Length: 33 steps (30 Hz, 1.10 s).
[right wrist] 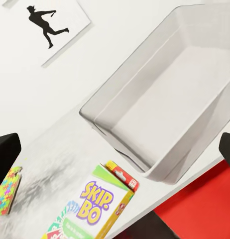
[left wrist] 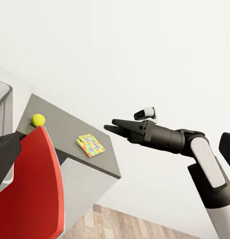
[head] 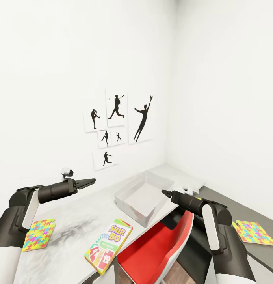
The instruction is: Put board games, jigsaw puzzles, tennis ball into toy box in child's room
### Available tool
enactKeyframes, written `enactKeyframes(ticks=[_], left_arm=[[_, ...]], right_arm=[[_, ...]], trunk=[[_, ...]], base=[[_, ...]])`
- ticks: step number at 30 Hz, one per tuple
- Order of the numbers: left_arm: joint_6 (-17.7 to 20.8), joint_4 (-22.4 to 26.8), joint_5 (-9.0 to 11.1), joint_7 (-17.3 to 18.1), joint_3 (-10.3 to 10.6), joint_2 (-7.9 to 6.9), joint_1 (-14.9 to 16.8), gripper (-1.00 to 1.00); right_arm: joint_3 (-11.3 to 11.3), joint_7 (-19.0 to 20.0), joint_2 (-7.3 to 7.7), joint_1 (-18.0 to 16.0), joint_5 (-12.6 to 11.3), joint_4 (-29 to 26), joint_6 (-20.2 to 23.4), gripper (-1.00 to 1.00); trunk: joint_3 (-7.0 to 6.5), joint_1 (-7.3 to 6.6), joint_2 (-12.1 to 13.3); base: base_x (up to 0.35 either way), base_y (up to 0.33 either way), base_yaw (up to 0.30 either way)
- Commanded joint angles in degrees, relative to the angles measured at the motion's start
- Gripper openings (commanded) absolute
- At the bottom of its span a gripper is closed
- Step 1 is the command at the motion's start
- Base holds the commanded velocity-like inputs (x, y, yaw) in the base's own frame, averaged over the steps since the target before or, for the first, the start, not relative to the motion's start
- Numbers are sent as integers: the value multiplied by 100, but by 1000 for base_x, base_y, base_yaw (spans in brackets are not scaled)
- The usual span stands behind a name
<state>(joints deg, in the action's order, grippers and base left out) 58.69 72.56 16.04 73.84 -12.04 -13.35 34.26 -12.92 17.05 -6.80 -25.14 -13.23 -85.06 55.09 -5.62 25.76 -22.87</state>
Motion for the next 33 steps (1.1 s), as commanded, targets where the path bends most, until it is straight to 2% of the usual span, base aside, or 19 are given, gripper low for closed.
enactKeyframes(ticks=[1, 10, 24, 33], left_arm=[[44, 4, 13, 8, 0, -1, 2, 100], [46, 19, 15, 8, 0, -8, 1, 100], [46, 54, 14, 8, -1, -12, -4, 100], [42, 65, 13, 8, 0, -10, -7, 100]], right_arm=[[-17, 44, -6, -2, 24, -2, 28, 100], [-16, 44, -6, 0, 22, -2, 28, 100], [-40, 48, 2, -3, 22, -2, 37, 100], [-63, 53, 3, -3, 14, 1, 37, 100]], trunk=[[3, 2, -4], [3, 2, -4], [3, 2, -4], [3, 2, -4]], base=[[0, 0, -3], [-57, 0, -132], [-145, 0, -271], [-41, 0, -280]])
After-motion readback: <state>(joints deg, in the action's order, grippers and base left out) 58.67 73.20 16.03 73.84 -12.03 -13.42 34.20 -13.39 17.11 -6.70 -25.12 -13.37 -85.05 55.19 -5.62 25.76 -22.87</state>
